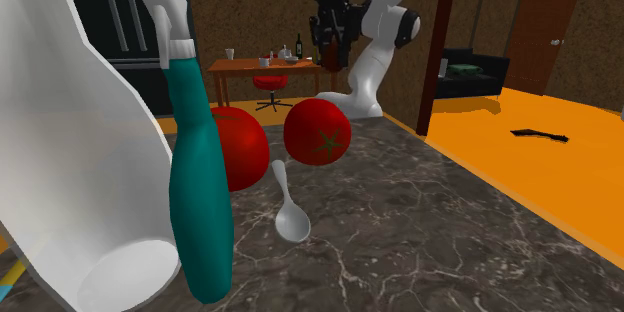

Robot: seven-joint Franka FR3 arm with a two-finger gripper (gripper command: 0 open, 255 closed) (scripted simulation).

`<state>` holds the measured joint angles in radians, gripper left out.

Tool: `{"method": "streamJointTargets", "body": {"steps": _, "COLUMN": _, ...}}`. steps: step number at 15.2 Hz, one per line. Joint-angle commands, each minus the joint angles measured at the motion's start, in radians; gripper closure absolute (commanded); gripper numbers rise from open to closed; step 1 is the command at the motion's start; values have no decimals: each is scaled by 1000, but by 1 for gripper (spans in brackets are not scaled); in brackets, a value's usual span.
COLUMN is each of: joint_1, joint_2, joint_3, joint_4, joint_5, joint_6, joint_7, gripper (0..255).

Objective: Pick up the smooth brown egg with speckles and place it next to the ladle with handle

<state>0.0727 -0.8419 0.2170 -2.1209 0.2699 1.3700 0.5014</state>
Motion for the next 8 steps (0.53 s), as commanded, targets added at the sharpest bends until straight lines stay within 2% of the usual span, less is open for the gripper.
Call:
{"method": "streamJointTargets", "body": {"steps": 1, "joint_1": -13, "joint_2": 68, "joint_3": -5, "joint_4": 36, "joint_5": -15, "joint_6": 29, "joint_7": -18, "gripper": 255}}
{"method": "streamJointTargets", "body": {"steps": 8, "joint_1": -53, "joint_2": 315, "joint_3": -6, "joint_4": 194, "joint_5": -59, "joint_6": 111, "joint_7": -57, "gripper": 255}}
